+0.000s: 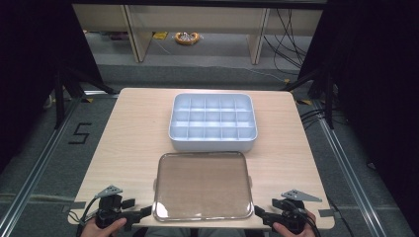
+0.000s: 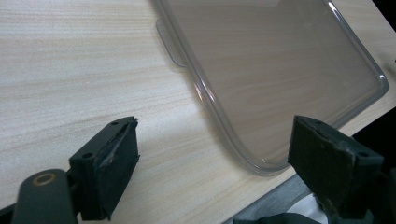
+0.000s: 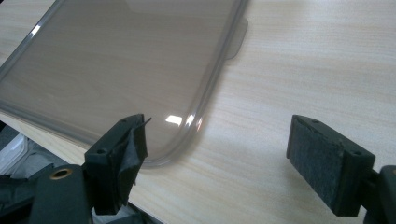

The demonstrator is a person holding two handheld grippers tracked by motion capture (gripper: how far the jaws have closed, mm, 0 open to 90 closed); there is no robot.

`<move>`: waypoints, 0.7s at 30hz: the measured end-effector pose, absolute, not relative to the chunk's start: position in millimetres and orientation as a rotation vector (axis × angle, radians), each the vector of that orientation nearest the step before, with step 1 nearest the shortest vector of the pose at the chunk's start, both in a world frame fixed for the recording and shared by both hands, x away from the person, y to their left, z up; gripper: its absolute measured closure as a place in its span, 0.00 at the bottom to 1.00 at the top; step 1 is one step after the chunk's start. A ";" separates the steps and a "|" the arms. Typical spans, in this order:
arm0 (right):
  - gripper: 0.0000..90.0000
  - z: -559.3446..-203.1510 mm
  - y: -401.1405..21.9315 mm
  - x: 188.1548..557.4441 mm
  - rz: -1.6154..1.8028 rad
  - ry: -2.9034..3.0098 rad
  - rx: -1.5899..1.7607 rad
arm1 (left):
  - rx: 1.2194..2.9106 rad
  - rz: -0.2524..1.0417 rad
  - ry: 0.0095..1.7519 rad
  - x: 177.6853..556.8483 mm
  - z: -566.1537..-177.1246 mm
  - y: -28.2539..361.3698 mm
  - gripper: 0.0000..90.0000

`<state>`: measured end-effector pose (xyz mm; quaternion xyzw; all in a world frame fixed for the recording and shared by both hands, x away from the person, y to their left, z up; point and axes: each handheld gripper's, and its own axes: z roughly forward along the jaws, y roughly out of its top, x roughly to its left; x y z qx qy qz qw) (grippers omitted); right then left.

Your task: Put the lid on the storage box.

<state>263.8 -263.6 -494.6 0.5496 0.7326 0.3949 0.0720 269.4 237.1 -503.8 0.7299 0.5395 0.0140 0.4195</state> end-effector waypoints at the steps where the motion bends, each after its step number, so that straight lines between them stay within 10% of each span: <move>1: 0.24 -494.6 -263.6 263.8 1.187 2.202 1.652 | 1.836 0.031 1.346 269.3 -503.9 237.2 0.17; 21: 0.27 -492.8 -254.4 267.7 1.204 2.184 1.688 | 1.819 0.017 1.345 271.0 -506.2 229.3 0.22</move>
